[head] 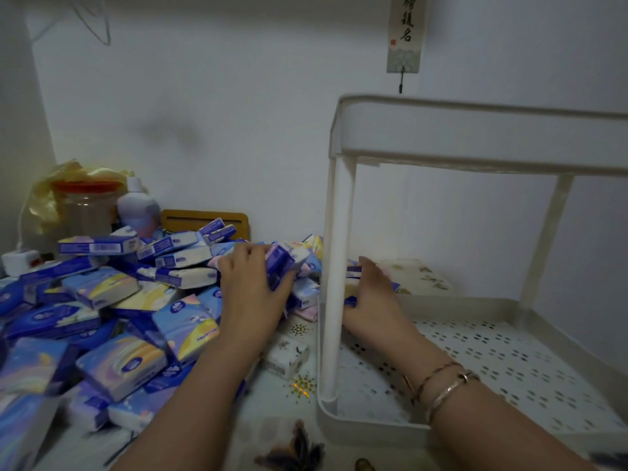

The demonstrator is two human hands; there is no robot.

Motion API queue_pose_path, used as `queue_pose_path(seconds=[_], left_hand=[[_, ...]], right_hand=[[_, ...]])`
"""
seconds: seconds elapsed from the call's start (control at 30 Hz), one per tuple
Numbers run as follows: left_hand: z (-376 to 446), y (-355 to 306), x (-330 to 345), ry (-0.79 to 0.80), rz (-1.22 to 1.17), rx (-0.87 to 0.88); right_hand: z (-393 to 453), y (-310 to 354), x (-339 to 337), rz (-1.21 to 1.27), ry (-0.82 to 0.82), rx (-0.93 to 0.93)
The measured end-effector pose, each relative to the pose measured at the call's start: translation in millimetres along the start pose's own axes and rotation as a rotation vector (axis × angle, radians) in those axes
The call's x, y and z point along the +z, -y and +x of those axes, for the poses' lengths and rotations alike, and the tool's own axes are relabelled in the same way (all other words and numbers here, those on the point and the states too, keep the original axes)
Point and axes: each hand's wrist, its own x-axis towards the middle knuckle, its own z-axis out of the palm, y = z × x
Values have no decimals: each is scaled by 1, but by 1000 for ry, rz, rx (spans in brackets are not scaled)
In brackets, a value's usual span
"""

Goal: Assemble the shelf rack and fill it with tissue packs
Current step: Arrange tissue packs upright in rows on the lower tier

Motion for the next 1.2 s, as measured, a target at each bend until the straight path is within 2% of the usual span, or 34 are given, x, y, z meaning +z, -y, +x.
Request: queue_pose_path(seconds=[0.07, 0.13, 0.23, 0.33, 0.37, 0.43, 0.53, 0.67, 0.8, 0.9, 0.97, 1.03, 1.13, 1.2], left_hand=[[0, -3, -11, 14, -319, -82], [-2, -12, -19, 65, -600, -204], [-4, -26, -22, 186, -878, -309], [-10, -36, -17, 358, -979, -284], [-14, -37, -13, 401, -976, -261], [-22, -40, -5, 474, -946, -216], [-30, -42, 2, 513, -885, -192], [-33, -40, 6, 486, -678, -112], [-32, -42, 8, 581, -735, -180], [-33, -44, 9, 609, -719, -162], [-35, -45, 12, 638, -704, -137], [-38, -48, 18, 657, -551, -107], [-38, -52, 26, 645, -286, -86], [-36, -51, 27, 529, -129, -50]], right_hand=[[0, 6, -5, 55, 6, 17], [1, 13, -11, 158, -59, 27], [1, 29, -28, 583, -138, 56], [1, 38, -40, 1092, 52, 101], [2, 38, -39, 1169, 107, 128], [0, 39, -40, 1162, 146, 156], [0, 34, -39, 1068, 63, 200], [3, 33, -39, 1096, 33, 327], [11, 29, -35, 1004, -20, 519], [16, 24, -32, 1016, -39, 651], [14, 16, -30, 983, -64, 647], [9, 10, -27, 914, -73, 618], [8, 8, -24, 904, -78, 687], [9, 11, -22, 923, -78, 696]])
